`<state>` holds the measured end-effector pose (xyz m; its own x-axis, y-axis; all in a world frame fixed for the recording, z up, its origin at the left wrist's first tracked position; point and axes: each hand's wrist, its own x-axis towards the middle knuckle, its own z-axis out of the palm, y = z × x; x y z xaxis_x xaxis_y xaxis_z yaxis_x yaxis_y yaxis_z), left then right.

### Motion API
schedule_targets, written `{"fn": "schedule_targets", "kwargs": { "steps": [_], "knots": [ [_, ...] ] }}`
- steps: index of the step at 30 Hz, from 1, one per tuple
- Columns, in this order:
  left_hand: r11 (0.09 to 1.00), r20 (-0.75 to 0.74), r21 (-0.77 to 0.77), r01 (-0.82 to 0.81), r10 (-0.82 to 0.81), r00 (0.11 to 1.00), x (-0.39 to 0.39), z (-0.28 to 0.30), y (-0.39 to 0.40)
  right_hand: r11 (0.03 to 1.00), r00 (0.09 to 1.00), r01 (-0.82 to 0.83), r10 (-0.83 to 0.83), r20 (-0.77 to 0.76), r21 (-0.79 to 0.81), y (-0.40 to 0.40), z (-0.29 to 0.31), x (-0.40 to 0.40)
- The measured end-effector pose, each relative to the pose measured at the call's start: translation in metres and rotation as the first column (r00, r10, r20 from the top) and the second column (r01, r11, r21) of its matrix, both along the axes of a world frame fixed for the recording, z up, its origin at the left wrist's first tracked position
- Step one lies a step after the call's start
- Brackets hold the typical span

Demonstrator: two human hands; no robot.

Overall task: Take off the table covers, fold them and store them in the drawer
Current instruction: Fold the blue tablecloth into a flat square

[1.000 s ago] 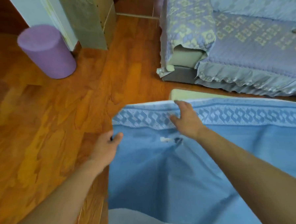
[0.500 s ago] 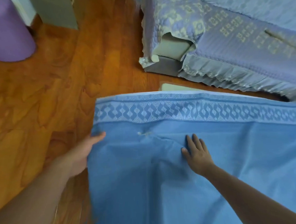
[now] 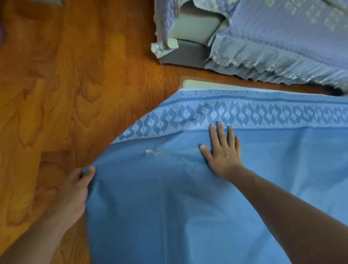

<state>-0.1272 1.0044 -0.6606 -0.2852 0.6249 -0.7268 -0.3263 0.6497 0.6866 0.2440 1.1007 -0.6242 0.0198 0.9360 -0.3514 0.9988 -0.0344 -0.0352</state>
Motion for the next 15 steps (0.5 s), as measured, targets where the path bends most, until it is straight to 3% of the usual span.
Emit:
{"fn": "schedule_targets", "kwargs": {
  "steps": [5, 11, 13, 15],
  "knots": [
    [0.995, -0.053, -0.059, 0.078, -0.081, 0.995, -0.003, -0.013, 0.004, 0.999, 1.000, -0.008, 0.007, 0.013, 0.042, 0.008, -0.005, 0.000],
    [0.991, 0.330, -0.078, 0.108, -0.076, 0.941, 0.000, -0.019, -0.003, 0.998, 1.000, -0.005, 0.003, 0.021, 0.067, 0.018, -0.009, -0.001],
    [0.982, 0.284, -0.129, 0.135, -0.094, 0.954, 0.001, -0.022, -0.004, 0.998, 1.000, -0.008, 0.007, 0.023, 0.055, 0.018, -0.007, 0.001],
    [0.990, 0.201, -0.131, 0.045, -0.018, 0.979, -0.002, -0.024, -0.002, 0.999, 0.999, -0.034, 0.033, 0.026, 0.033, 0.014, -0.005, 0.004]
  ]
}}
